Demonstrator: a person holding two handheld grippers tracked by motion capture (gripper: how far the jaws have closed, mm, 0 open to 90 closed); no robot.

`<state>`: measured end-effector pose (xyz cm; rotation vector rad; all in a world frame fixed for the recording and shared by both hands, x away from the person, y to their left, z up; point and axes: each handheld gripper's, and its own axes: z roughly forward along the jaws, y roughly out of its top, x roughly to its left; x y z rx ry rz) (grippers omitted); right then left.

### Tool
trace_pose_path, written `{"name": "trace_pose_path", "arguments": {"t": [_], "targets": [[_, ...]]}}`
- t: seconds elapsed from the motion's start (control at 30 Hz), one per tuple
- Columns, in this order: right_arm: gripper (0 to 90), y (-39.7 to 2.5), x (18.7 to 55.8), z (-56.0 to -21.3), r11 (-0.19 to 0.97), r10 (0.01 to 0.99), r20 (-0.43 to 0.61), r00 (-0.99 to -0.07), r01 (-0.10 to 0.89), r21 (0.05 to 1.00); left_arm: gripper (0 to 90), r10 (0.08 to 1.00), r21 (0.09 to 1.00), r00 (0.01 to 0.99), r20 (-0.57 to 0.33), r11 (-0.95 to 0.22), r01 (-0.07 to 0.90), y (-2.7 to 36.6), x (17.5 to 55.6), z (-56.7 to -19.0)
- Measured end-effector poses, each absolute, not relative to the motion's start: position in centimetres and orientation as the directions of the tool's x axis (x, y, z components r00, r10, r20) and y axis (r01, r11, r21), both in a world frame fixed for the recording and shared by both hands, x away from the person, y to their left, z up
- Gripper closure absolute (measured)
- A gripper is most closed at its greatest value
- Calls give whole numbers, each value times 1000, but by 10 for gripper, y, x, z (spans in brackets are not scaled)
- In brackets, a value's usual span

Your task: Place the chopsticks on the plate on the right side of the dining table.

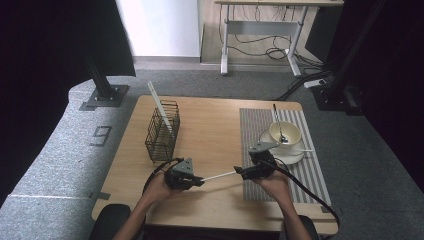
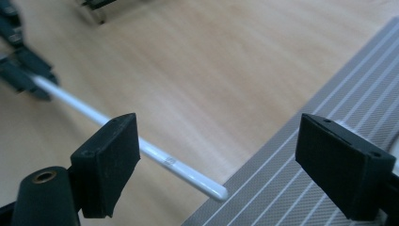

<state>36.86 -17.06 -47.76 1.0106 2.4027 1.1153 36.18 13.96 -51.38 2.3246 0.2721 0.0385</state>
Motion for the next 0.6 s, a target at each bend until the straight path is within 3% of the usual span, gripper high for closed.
{"name": "trace_pose_path", "arguments": {"t": [0.27,0.6], "targets": [[133,-164,339,-490,578,584,27,-811,439,688,854,107,690,991,-80,-712,133,138,358,-514],[352,-155,322,-500,668,512,-6,-859,393,632,854,24,688,994,-105,-720,90,135,353,-514]]}}
